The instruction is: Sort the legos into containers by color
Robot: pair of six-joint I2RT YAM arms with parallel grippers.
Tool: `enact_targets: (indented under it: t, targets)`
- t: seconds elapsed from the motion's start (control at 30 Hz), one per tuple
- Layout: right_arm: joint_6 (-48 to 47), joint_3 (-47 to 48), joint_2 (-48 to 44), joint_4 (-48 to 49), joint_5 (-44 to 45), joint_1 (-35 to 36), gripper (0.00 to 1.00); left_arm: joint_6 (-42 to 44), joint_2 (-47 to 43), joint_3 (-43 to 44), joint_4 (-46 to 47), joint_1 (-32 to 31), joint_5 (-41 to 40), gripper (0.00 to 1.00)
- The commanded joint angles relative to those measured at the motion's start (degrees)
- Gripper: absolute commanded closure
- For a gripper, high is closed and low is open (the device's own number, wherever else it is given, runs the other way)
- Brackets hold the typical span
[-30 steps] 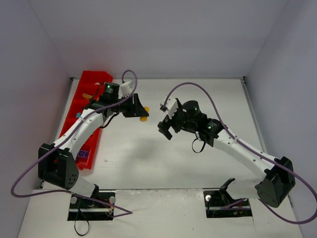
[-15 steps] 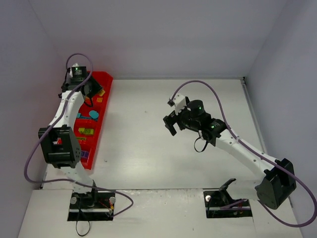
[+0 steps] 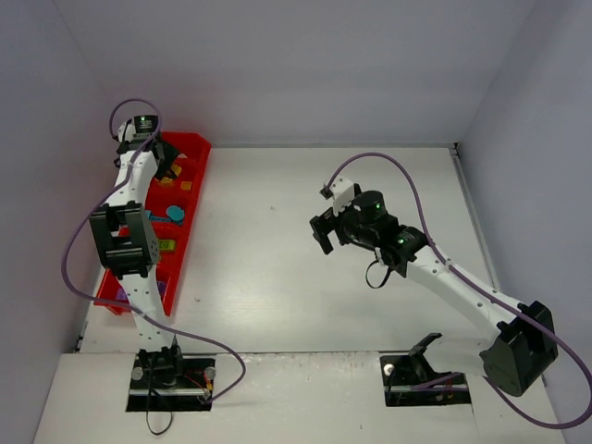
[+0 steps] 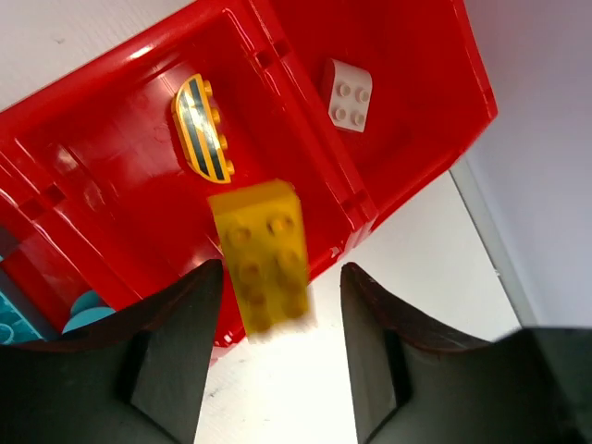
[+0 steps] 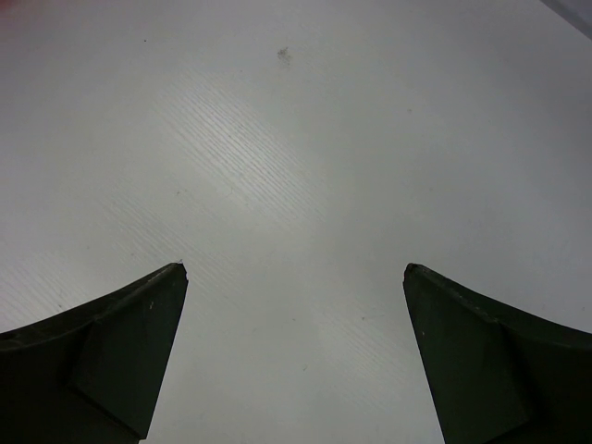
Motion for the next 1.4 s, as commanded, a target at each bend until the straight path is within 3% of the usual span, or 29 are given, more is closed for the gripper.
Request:
enact_targets:
  t: [0.0,0.2,0.4,0.63,0.77,1.0,1.2,1.37]
  targets:
    - [1.61,-0.1,-2.54,3.91,2.03,-0.44,0.0,-2.32,-2.14,5.5,-1.55,0.73,-3.23,0.48]
    - [2.41,0.07,-2.63,3.91,3.0,-0.44,0.0,-1.53,-2.84,4.99,-2.09,1.34,-2.61,0.32]
    - [4.34,1.74,-2.72,3.82,7.65,-0.96,0.0,7.51,-9.6,1.83,1.34,-0.15,2.83,0.28]
    - [10.49,5.78,-1.4,3.47,15.04,-4.73,0.0,25.34,-25.92,-7.47,4.5,-12.78,5.82,0.25]
    - [12.77,8.33,-1.31,3.2,16.45,-7.37,0.0,27.29,-33.24,-14.16,3.89,-17.8,9.42,0.25]
    - [20.76,10.79,-3.33,1.27,16.19,-15.63,0.0,31.69,-47.48,-26.28,4.94,-31.76,3.9,0.21]
    - [17.71,11.05,-7.46,-3.45,14.95,-16.78,0.0,29.58,-59.96,-38.33,6.7,-37.23,2.57,0.19]
    - [18.05,8.43,-10.53,-4.97,17.59,-16.7,0.0,29.58,-67.35,-45.71,6.79,-38.03,2.75,0.19]
